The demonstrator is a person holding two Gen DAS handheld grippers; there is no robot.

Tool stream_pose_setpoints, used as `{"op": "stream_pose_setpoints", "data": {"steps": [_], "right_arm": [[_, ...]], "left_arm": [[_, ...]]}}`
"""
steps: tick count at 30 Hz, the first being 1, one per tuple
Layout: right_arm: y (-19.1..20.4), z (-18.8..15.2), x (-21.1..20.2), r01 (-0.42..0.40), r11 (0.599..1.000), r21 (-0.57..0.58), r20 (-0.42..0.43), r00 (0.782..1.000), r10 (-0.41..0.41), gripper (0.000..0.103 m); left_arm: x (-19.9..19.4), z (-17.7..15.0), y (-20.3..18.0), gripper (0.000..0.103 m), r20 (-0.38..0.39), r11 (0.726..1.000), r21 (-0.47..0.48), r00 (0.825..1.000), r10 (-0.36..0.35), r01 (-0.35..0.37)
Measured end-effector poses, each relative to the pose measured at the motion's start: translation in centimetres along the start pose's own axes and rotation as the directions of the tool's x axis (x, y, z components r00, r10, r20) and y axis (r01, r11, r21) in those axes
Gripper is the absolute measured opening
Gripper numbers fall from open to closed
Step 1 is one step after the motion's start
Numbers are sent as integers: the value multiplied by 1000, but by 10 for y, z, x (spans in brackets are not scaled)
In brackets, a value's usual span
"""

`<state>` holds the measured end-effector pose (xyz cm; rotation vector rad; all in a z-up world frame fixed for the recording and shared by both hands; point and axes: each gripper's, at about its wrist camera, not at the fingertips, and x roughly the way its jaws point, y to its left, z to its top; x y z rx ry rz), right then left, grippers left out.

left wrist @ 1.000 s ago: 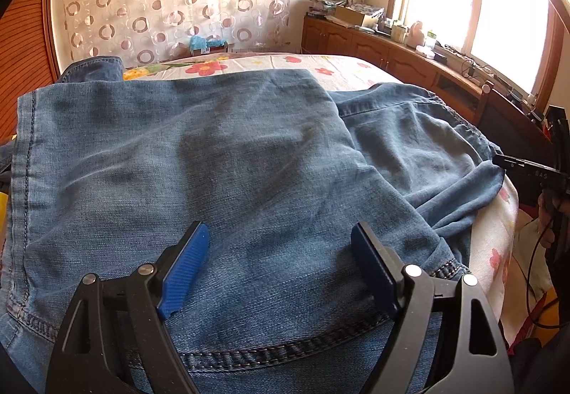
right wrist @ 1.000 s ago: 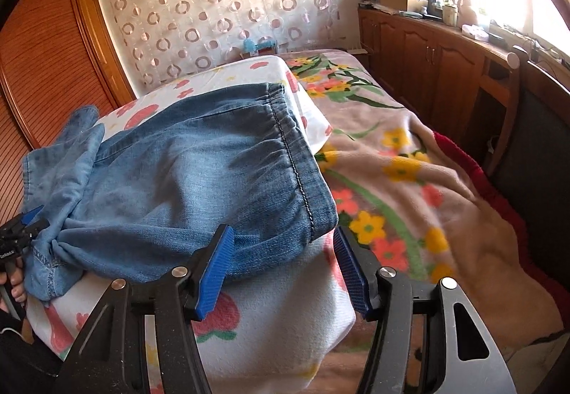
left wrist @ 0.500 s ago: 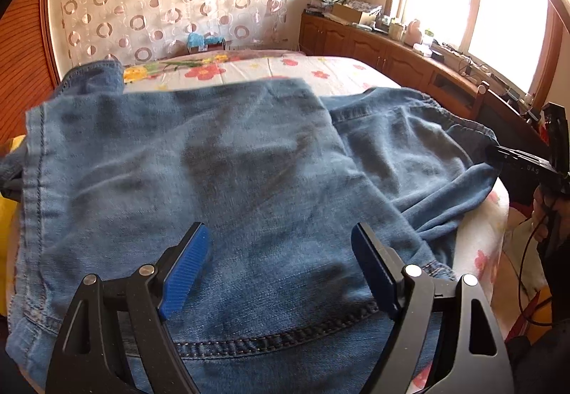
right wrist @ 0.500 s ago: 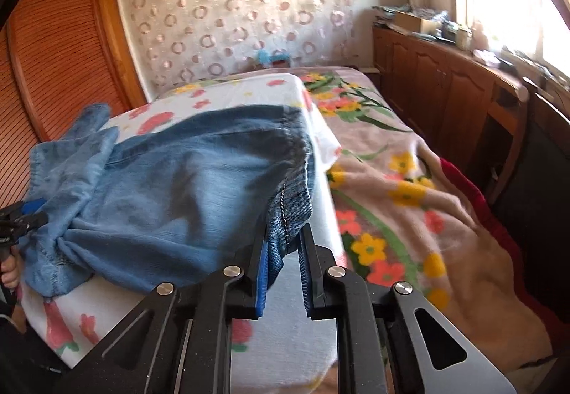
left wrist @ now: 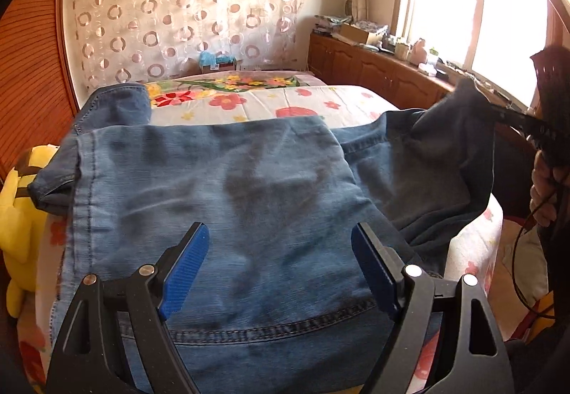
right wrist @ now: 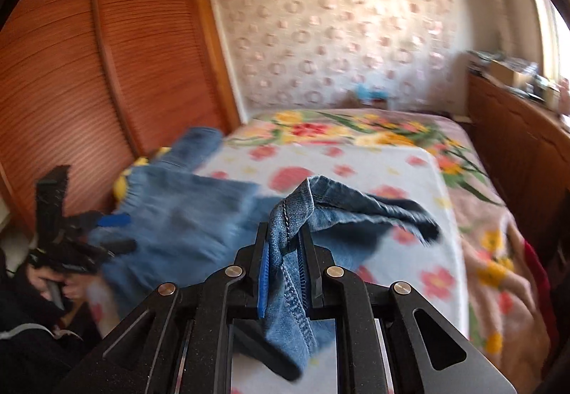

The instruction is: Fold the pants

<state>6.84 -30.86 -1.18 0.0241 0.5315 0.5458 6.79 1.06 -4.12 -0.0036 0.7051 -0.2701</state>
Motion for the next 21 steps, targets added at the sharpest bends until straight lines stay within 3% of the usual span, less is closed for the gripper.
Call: {"op": "stream_pose_setpoints", "data": {"steps": [9,11,15,21], "right_arm": [[70,40,43,-218,973,-79,10,976,219,15],[78,41,58,-213,972,-97,-19,977,212,15],[85,37,78,-200,971,-128,-80,978,191,29],[73,47,73,-172,976,-131,-85,983,162,42]], "left_arm": [[-10,-4,25,83,13,998,-56,999,36,-35],[-8,-5,27,83,0,997,-58,998,59,-59],[-5,-8,33,83,-9,996,-66,998,57,-57],[-3,-7,30,83,-7,997,-62,999,36,-36]]}}
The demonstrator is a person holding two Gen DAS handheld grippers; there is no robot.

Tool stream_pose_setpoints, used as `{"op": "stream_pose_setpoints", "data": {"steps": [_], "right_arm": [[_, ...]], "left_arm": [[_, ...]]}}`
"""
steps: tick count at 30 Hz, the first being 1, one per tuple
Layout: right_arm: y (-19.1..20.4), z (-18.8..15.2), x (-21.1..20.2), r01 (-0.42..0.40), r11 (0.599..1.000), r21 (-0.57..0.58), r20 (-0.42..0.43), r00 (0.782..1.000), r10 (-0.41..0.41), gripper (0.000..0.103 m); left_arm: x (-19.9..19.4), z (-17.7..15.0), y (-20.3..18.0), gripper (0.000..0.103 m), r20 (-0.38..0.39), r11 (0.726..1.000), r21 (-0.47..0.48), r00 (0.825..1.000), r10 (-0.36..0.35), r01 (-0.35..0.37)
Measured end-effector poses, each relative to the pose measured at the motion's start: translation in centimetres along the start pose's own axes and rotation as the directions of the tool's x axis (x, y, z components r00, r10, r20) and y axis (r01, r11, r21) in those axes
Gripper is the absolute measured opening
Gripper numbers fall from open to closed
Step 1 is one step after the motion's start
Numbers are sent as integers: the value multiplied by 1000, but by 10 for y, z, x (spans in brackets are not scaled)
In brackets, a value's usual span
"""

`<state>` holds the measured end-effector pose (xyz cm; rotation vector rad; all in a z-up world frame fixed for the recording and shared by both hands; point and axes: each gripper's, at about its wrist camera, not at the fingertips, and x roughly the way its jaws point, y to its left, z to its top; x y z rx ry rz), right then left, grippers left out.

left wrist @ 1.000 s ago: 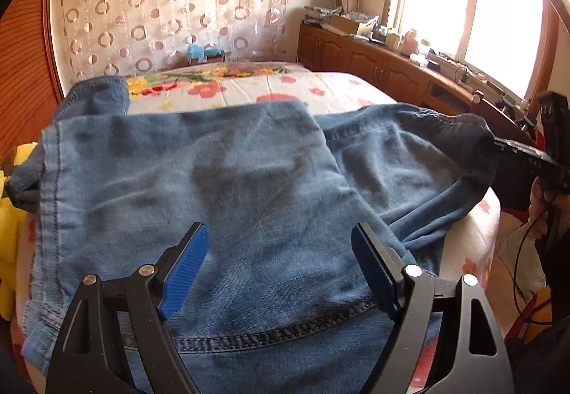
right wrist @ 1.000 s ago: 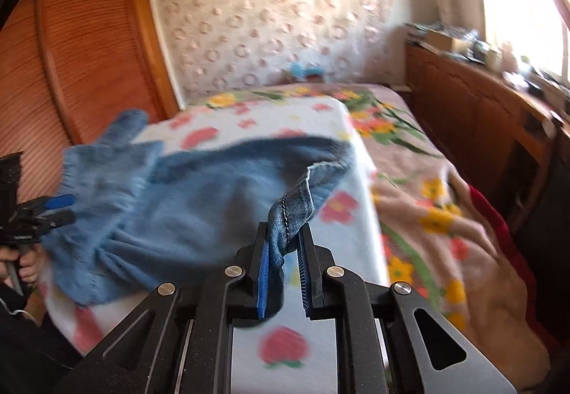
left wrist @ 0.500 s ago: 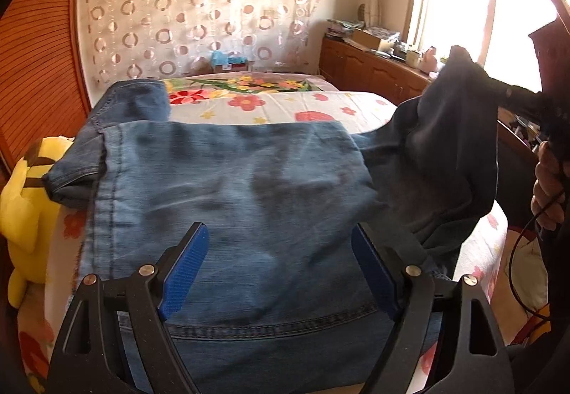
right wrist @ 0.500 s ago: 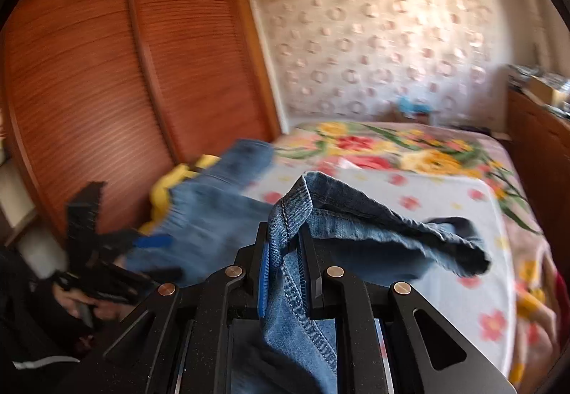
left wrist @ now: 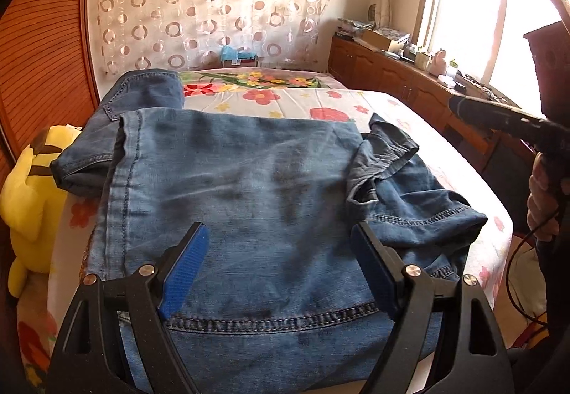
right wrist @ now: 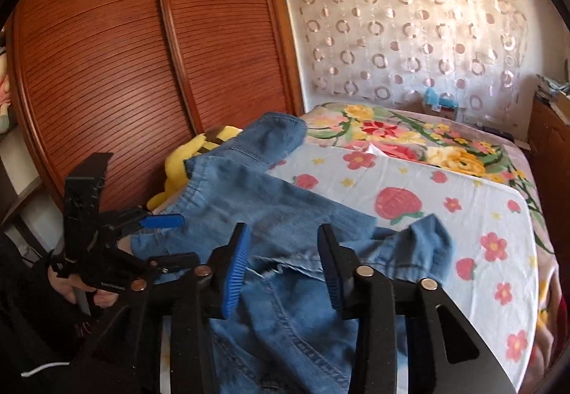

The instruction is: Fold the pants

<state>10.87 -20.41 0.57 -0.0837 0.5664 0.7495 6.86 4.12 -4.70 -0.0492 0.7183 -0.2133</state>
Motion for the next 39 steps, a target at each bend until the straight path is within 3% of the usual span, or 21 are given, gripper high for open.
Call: {"op": "stream_pose_setpoints", "data": {"steps": [10,19,28,38,39], "right_arm": [[-28,-18,3,157,986,59,-62,986,-153,45],[-32,-7,28,208,973,100,-97,975,-198,50],[-38,3,66,223,963,153,-157,967,-199,52],[-47,9,87,188,963,194,-199,969,-149,52],[-47,10,88,176,964,198,-196,971,-137,52]], "left_arm": [[21,13,-25,83,-14,996,70,999,-52,53],[38,19,-42,81,-40,988,125,996,-81,85],[48,20,-51,62,-66,982,148,992,-105,114],[59,15,-52,32,-96,980,168,991,-94,109],[58,15,-53,25,-95,979,175,991,-93,109]]}}
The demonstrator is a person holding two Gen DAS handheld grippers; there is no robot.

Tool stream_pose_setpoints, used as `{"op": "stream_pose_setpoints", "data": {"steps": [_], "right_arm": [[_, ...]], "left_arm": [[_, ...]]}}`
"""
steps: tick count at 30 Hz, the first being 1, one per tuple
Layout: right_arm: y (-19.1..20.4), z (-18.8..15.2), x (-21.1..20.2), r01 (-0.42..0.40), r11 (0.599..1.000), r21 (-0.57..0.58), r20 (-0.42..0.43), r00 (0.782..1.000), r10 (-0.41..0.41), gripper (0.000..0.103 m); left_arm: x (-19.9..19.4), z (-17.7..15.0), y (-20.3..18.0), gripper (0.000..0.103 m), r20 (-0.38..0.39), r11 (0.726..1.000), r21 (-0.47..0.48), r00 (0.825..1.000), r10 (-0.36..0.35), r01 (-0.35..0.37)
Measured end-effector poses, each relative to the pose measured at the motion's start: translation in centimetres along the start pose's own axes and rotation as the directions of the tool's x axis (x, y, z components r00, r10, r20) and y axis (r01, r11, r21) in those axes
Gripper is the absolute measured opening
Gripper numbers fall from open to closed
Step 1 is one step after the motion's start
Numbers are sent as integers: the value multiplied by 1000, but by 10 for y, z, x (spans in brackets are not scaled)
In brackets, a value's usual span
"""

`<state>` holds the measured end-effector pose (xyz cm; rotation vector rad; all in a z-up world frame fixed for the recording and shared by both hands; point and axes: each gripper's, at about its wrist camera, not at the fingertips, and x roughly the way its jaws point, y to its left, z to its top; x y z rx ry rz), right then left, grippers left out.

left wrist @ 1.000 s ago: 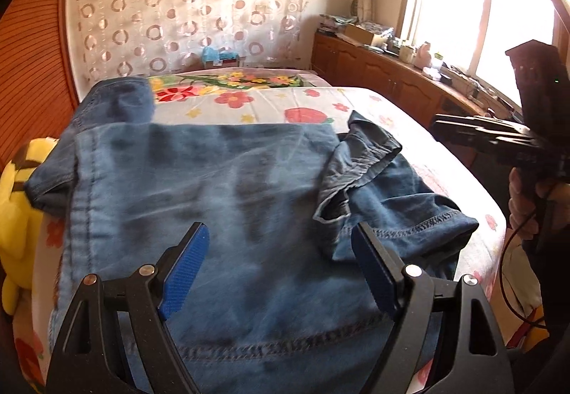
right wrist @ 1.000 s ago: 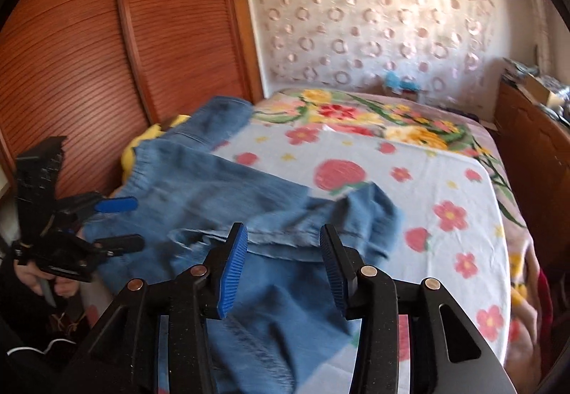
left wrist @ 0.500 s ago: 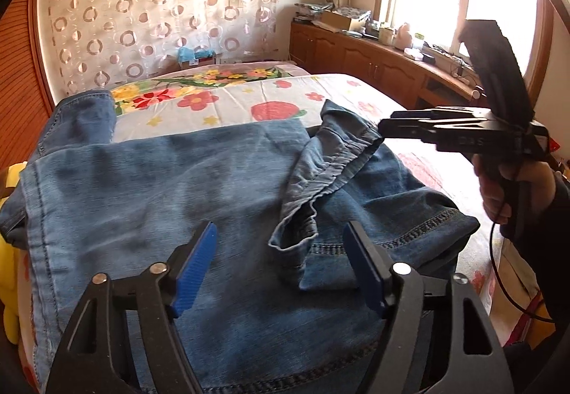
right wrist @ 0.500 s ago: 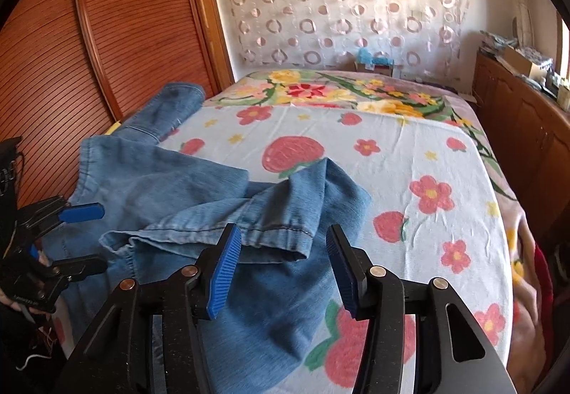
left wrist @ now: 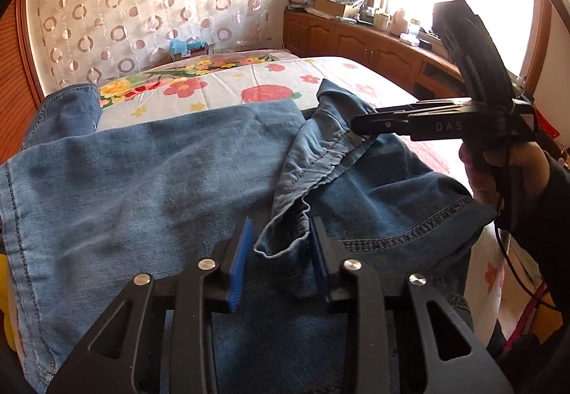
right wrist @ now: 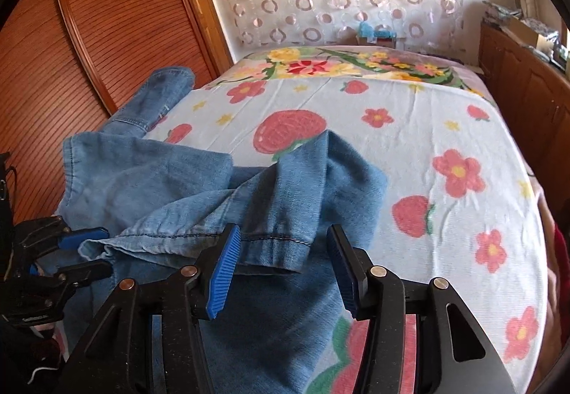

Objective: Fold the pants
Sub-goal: 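Lift the jeans edge with the left gripper while the right gripper grasps the leg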

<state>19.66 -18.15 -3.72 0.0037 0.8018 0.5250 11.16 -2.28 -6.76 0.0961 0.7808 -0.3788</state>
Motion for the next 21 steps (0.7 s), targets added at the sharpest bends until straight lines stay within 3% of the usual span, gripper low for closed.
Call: {"op": "stream_pose_setpoints", "data": {"steps": [1,4,5,12,16,21], "right_arm": [[0,1,3,-9,1000,2,-3,1000,9,52],[-3,3,6,-25,1000,2,-7,1000,25,11],[-2,3,5,-5,1000,-4,-7,1000,5,9],[7,6,-37,-63,997,-48,103,992,67,6],[19,20,-85,-95,991,-93,209,971,113,6],[35,36,-130,-108,983,-151,296,943,150,6]], "left_arm": [[-1,0,0,20,1,1000,5,1000,1,-1],[-7,1,-3,11,11,1000,7,1000,-15,15],[-12,2,-6,10,23,1000,14,999,-22,22],[-63,19,-18,9,128,998,38,991,-49,44],[-107,32,-17,9,208,996,26,974,-85,81],[-145,40,-8,9,267,998,24,961,-67,63]]}}
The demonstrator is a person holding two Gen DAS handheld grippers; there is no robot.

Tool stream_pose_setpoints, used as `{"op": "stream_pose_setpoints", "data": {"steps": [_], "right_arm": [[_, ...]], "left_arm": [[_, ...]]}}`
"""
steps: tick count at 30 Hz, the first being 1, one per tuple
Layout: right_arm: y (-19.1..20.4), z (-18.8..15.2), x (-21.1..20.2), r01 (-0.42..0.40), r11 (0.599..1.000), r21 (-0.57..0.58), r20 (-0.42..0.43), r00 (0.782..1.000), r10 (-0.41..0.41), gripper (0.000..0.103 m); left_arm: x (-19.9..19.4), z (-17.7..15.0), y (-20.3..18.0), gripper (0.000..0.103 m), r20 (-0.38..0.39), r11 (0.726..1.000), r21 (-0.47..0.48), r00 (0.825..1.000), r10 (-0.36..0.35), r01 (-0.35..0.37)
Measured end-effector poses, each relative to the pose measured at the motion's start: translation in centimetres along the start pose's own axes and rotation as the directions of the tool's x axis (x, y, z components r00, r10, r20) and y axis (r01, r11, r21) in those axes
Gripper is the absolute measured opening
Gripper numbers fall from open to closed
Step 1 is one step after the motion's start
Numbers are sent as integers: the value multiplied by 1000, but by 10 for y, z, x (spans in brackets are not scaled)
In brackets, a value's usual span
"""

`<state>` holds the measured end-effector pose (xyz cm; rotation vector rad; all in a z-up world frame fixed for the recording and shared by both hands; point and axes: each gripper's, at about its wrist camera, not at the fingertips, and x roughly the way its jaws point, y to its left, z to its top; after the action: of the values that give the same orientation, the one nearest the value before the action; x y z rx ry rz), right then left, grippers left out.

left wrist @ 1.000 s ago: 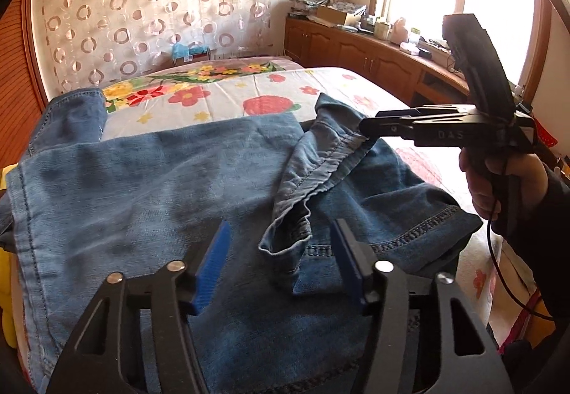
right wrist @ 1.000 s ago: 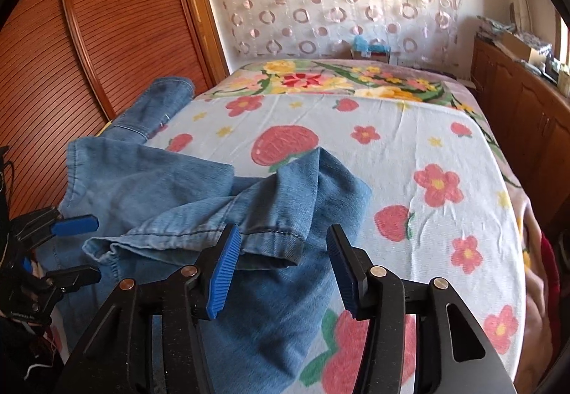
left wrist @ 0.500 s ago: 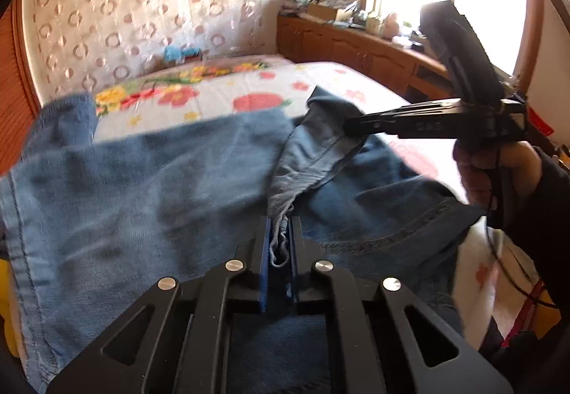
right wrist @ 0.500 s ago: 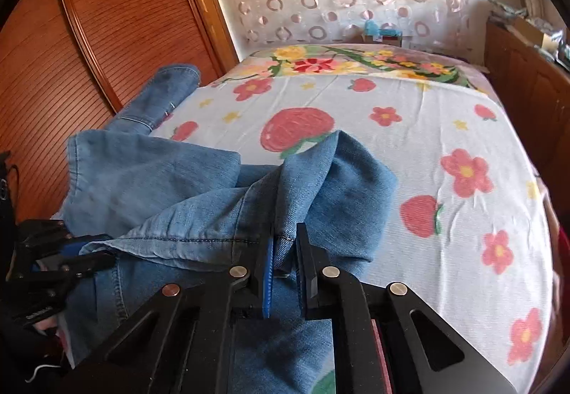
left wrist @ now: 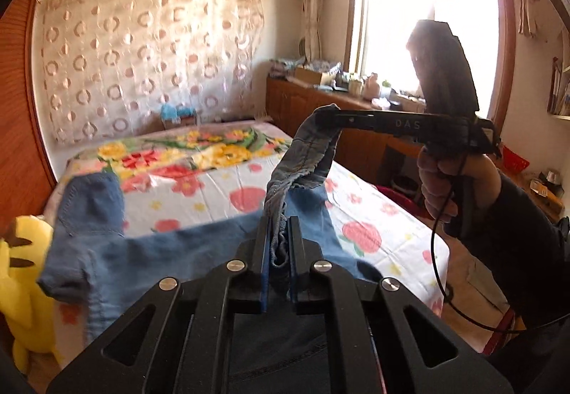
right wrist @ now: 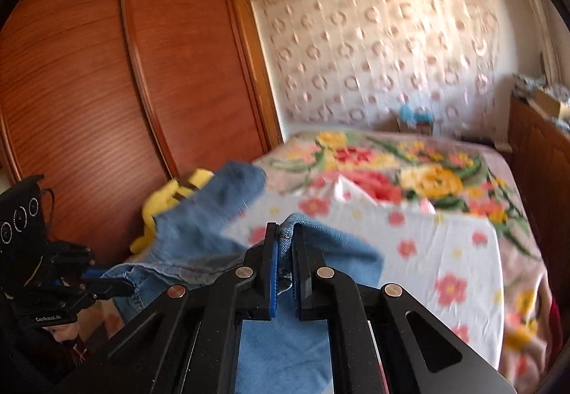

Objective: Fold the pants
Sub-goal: 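Lift the jeans edge with the left gripper while the right gripper grasps the leg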

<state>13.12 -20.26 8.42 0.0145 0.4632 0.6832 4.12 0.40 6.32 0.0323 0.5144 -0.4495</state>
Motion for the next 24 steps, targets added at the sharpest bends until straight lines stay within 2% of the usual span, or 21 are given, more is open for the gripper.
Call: {"op": "stream_pose_setpoints", "data": {"steps": [5,10,17,24], "right_arm": [[26,18,0,-40,998,-49,22,999,42,6],[51,23,31,-93,992,-88,-5,996,93,6],[77,19,97,-151,980,-132,-107,985,137,6],[97,20,170,-153,976,-155,-234,965,114,6]], "left_arm": [[-29,0,14,9,25,1000,-16,999,27,-27],[-42,-21,38,9,-1,996,-61,998,69,-69],[-43,-71,74,9,-88,979,-145,988,129,-141],[-24,-110,92,9,-185,961,-189,969,165,-200]]}}
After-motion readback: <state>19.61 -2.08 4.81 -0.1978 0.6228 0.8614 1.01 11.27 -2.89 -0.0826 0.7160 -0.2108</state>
